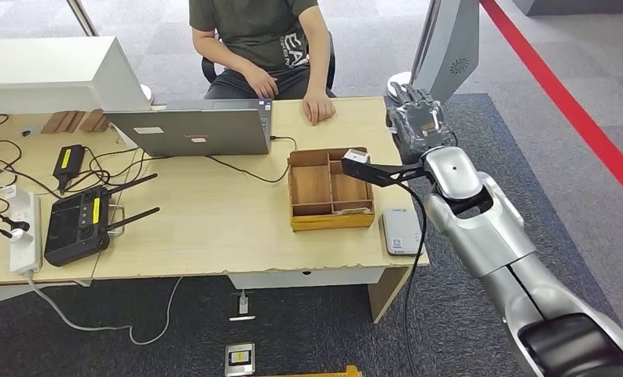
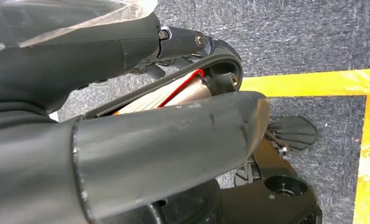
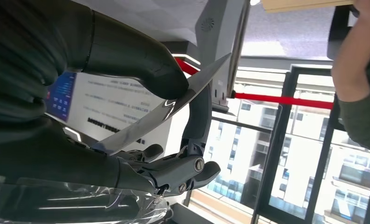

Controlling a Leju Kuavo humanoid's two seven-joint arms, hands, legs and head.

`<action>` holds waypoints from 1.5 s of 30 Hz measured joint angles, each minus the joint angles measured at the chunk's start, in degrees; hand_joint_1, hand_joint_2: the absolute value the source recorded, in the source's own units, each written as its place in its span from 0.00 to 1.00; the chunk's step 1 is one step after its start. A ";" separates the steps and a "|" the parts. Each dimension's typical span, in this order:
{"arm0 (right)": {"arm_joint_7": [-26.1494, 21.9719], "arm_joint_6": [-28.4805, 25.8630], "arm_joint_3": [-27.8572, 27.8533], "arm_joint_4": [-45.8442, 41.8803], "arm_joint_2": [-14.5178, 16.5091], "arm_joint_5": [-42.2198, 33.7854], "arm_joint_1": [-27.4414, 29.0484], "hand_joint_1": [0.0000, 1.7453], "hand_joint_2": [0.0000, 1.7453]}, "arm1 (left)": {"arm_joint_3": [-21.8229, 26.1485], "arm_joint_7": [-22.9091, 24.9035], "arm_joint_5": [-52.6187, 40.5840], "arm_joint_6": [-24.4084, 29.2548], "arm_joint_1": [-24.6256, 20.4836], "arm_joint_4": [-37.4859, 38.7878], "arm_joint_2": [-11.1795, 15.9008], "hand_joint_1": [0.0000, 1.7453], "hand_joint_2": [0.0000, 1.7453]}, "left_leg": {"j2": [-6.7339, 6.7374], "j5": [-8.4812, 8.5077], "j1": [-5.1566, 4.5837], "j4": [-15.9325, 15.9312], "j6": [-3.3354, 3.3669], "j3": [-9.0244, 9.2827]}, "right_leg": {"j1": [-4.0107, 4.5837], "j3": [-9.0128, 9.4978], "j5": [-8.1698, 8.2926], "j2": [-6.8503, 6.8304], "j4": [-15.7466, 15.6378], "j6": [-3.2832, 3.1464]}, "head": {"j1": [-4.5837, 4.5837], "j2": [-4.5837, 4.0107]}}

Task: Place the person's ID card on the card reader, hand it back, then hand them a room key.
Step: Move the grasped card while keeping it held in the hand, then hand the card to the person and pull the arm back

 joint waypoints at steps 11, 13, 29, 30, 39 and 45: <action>-1.65 -3.54 5.34 9.05 5.20 -3.69 -6.74 1.00 1.00 | -0.20 0.87 -0.24 0.02 0.05 0.00 -0.22 0.00 0.00 | -0.02 0.01 0.01 0.01 -0.01 -0.06 | 0.02 -0.06 0.01 -0.01 -0.01 -0.02 | 0.01 0.00; -1.67 -4.17 6.23 11.10 5.75 -4.34 -7.70 1.00 1.00 | -0.30 0.94 -0.14 0.03 0.07 -0.01 -0.23 0.00 0.00 | -0.02 0.01 0.01 0.01 -0.01 -0.07 | 0.02 -0.06 0.01 -0.01 -0.01 -0.01 | 0.01 0.00; -0.92 -7.39 10.26 22.58 7.14 -7.20 -11.38 1.00 1.00 | -0.33 0.02 1.40 0.50 0.23 0.00 -0.21 0.00 0.00 | -0.01 0.00 0.01 0.01 -0.01 -0.05 | 0.02 -0.08 0.01 -0.01 -0.01 -0.02 | 0.00 0.00; -0.92 -7.52 10.38 22.94 7.14 -7.31 -11.40 1.00 1.00 | -0.33 0.15 1.60 0.62 0.23 0.00 -0.21 0.00 0.00 | -0.01 0.00 0.01 0.01 -0.01 -0.05 | 0.02 -0.08 0.01 -0.01 -0.01 -0.02 | 0.00 0.00; -1.51 -9.55 10.63 26.04 7.38 -8.75 -11.71 1.00 1.00 | -0.31 1.92 3.01 1.76 0.30 0.00 -0.19 0.00 0.00 | -0.01 0.01 0.01 0.01 -0.01 -0.05 | 0.02 -0.08 0.01 -0.01 -0.01 -0.02 | 0.00 0.00; -1.65 -10.14 10.63 27.75 7.39 -9.57 -12.40 1.00 1.00 | -0.28 2.05 3.15 1.98 0.32 0.00 0.01 0.00 0.00 | -0.01 0.01 0.01 0.01 -0.01 -0.05 | 0.02 -0.08 0.01 -0.01 -0.01 -0.02 | 0.01 0.00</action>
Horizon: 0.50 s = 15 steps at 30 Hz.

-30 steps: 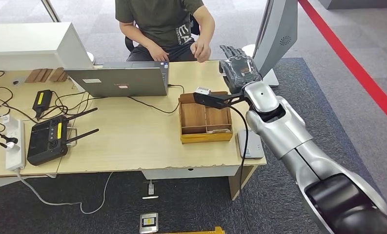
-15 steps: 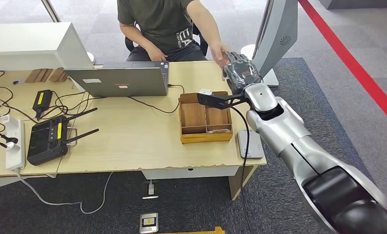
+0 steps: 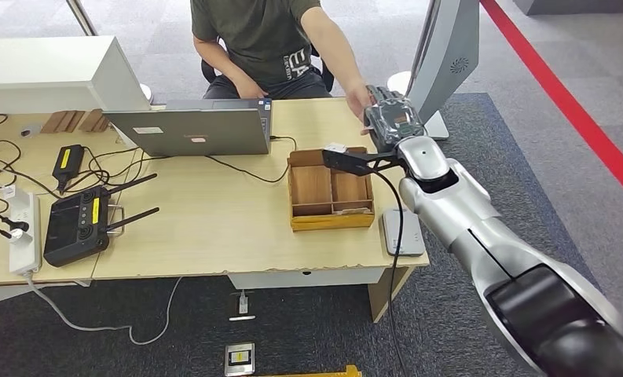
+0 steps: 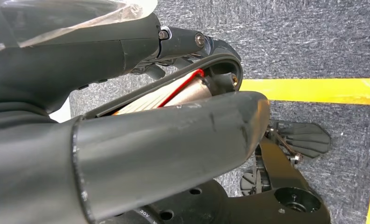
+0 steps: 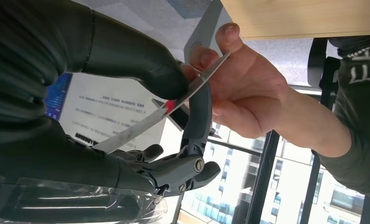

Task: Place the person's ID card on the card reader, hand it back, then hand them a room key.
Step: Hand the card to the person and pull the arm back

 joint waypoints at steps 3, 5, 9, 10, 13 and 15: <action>0.02 -0.10 0.00 0.68 -0.03 -0.16 -0.31 0.92 1.00 | 0.02 -0.06 0.03 0.00 0.00 0.00 0.08 0.00 0.00 | 0.00 0.00 0.00 0.00 0.00 0.00 | 0.00 0.00 0.00 0.00 0.00 0.00 | 0.00 0.00; 0.13 -0.16 0.00 0.99 -0.12 -0.25 -0.39 0.42 1.00 | 0.04 -0.12 0.04 0.01 0.00 0.00 0.10 0.00 0.00 | 0.00 0.00 0.00 0.01 0.00 0.00 | 0.00 0.00 0.00 0.00 0.00 0.00 | -0.01 0.00; 0.14 -1.55 0.00 1.27 -0.42 -0.34 -0.38 0.00 0.00 | 0.04 -0.20 0.02 0.06 0.00 0.00 0.15 0.00 0.00 | 0.00 0.00 0.00 0.01 0.00 0.01 | 0.00 0.00 0.00 0.00 0.00 0.00 | -0.01 0.00; 0.15 -1.92 0.00 1.28 -0.54 -0.17 -0.37 0.00 0.00 | 0.05 -0.25 -0.02 0.08 -0.01 0.00 0.16 0.00 0.00 | 0.00 0.00 0.00 0.01 0.00 0.01 | 0.00 0.00 0.00 0.00 -0.01 0.00 | -0.01 0.00; 0.79 -2.13 0.02 1.25 -1.07 0.63 -0.37 0.00 0.00 | 0.06 -0.33 -0.21 0.08 0.00 0.00 0.18 0.00 0.00 | 0.01 0.00 0.00 0.01 0.00 0.01 | 0.00 0.00 0.00 0.00 -0.01 0.00 | -0.01 0.00; 1.26 -2.13 0.02 1.21 -1.54 0.89 -0.37 0.00 0.00 | 0.06 -0.33 -0.34 0.07 0.00 0.00 0.20 0.00 0.00 | 0.00 0.00 0.00 0.02 0.00 0.01 | 0.00 0.01 0.00 0.00 -0.01 0.00 | 0.00 0.00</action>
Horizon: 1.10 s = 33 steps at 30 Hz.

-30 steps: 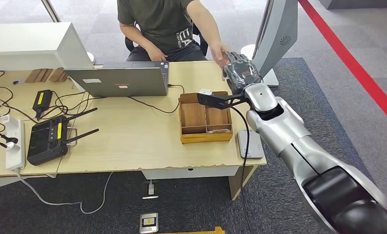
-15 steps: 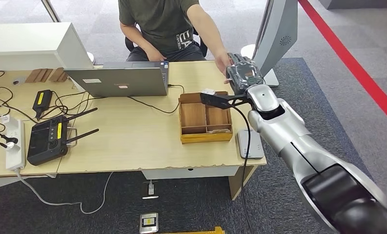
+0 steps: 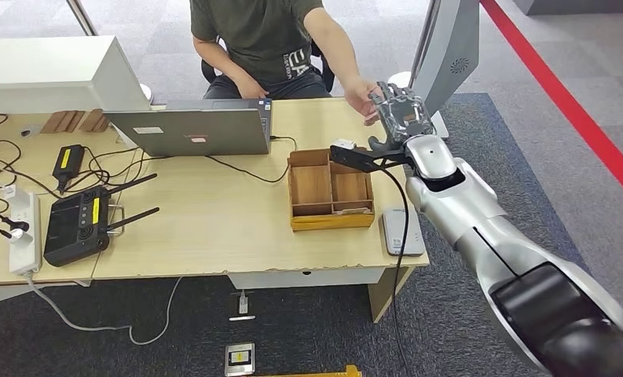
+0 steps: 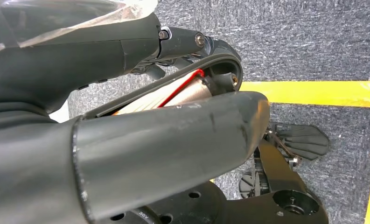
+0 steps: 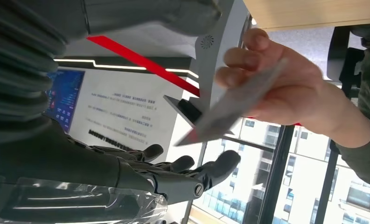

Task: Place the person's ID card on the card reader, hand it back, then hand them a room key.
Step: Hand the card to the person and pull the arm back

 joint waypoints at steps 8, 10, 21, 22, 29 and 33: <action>0.92 0.01 -0.10 -1.08 -1.84 0.04 0.13 0.00 0.00 | -0.01 -0.03 -0.29 -0.18 0.00 0.00 0.08 0.00 0.00 | 0.00 0.00 0.00 0.02 0.00 0.02 | 0.00 0.00 0.00 0.00 0.00 0.00 | -0.01 0.00; 0.80 -0.56 -0.46 -2.60 -2.85 -0.52 0.48 0.00 0.00 | -0.02 -0.21 -0.24 -0.36 0.02 0.00 0.07 0.00 0.00 | 0.00 0.00 0.00 0.03 0.00 0.02 | 0.00 0.00 0.00 0.00 -0.01 0.00 | -0.01 0.00; 1.38 2.47 -8.70 -24.68 -14.75 -8.79 13.75 0.00 0.00 | 0.81 -0.94 1.66 -0.04 0.42 0.00 0.05 0.00 0.00 | 0.00 -0.09 -0.01 0.04 0.08 0.05 | -0.01 0.07 -0.01 0.01 -0.10 0.02 | 0.03 0.00; 1.52 3.50 -9.54 -27.35 -15.88 -9.15 15.39 0.00 0.00 | 0.94 -0.91 1.98 0.14 0.42 0.00 0.05 0.00 0.00 | 0.00 -0.09 -0.01 0.04 0.08 0.05 | -0.01 0.06 -0.01 0.02 -0.10 0.02 | 0.04 0.00; 7.00 11.62 -14.97 -45.95 -22.28 -13.84 25.88 0.00 0.00 | 2.56 -0.95 5.36 1.28 0.53 -0.02 0.04 0.00 0.00 | 0.00 -0.10 0.00 0.03 0.09 0.06 | 0.00 0.05 -0.02 0.01 -0.11 0.02 | -0.02 0.00; 11.65 12.19 -18.83 -55.75 -25.46 -17.69 32.11 0.00 0.00 | 4.44 -1.12 8.08 1.75 0.80 -0.02 -0.16 0.00 0.00 | 0.00 -0.11 0.00 0.02 0.09 0.04 | 0.00 0.05 -0.02 0.01 -0.11 0.02 | -0.03 0.00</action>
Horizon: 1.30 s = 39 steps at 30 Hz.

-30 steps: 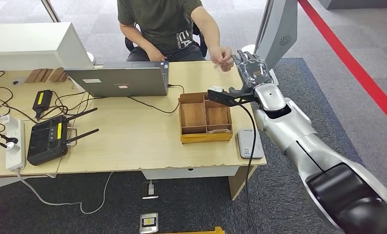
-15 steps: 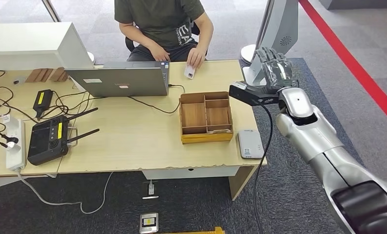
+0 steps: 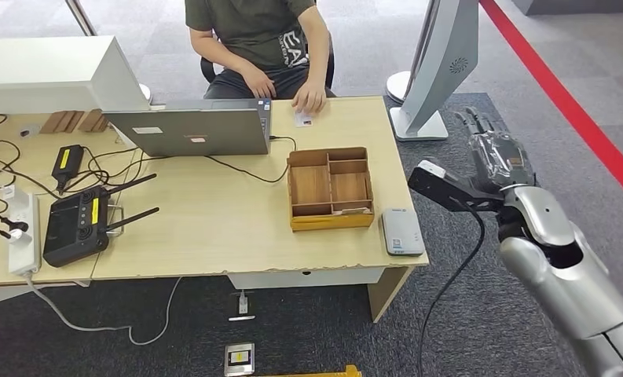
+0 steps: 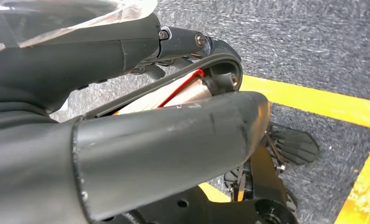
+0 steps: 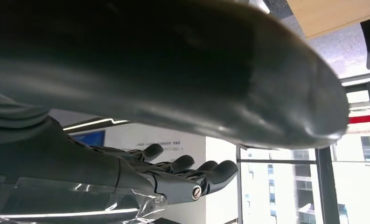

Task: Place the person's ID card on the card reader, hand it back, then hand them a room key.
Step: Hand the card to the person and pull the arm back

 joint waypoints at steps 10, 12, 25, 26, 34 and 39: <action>0.30 -14.96 -5.63 -13.64 -2.89 1.66 16.76 0.00 0.00 | 2.87 -0.01 1.55 1.84 -0.01 0.00 -0.53 0.00 0.00 | -0.01 -0.05 0.00 -0.02 0.00 0.00 | -0.01 0.04 -0.05 0.00 -0.01 0.05 | 0.04 0.00; 0.19 -16.39 -5.76 -14.47 -2.81 2.25 19.03 0.00 0.00 | 3.26 0.04 1.52 1.91 -0.03 0.00 -0.57 0.00 0.00 | 0.00 -0.05 0.00 -0.03 0.00 0.00 | -0.01 0.03 -0.05 0.00 -0.01 0.05 | 0.04 0.00; 0.11 -16.74 -6.49 -16.94 -2.74 2.37 22.24 0.00 0.00 | 4.30 0.18 1.50 1.96 -0.08 -0.01 -0.61 0.00 0.00 | 0.01 -0.04 -0.01 -0.03 -0.01 0.03 | -0.02 0.04 -0.05 0.01 -0.01 0.05 | 0.03 0.00; 0.11 -16.76 -6.51 -17.01 -2.71 2.23 22.29 0.00 0.00 | 4.43 0.19 1.51 2.02 -0.08 -0.02 -0.61 0.00 0.00 | 0.01 -0.04 -0.01 -0.03 -0.01 0.03 | -0.01 0.04 -0.05 0.01 -0.01 0.05 | 0.04 0.00; 0.11 -26.59 -4.28 -15.36 0.86 5.99 25.29 0.00 0.50 | 4.81 1.19 0.10 3.05 -0.20 -0.02 -0.79 0.00 0.00 | 0.02 -0.06 0.01 -0.07 -0.02 0.01 | 0.01 0.04 -0.10 0.01 0.01 0.02 | 0.04 0.00; 3.40 -29.97 1.72 -9.56 6.63 18.88 23.31 0.00 1.00 | 4.81 0.64 0.21 3.17 -0.49 -0.03 -1.01 0.00 0.00 | 0.06 -0.04 0.10 -0.10 -0.05 0.04 | 0.09 0.07 -0.12 0.02 0.01 -0.06 | 0.04 0.00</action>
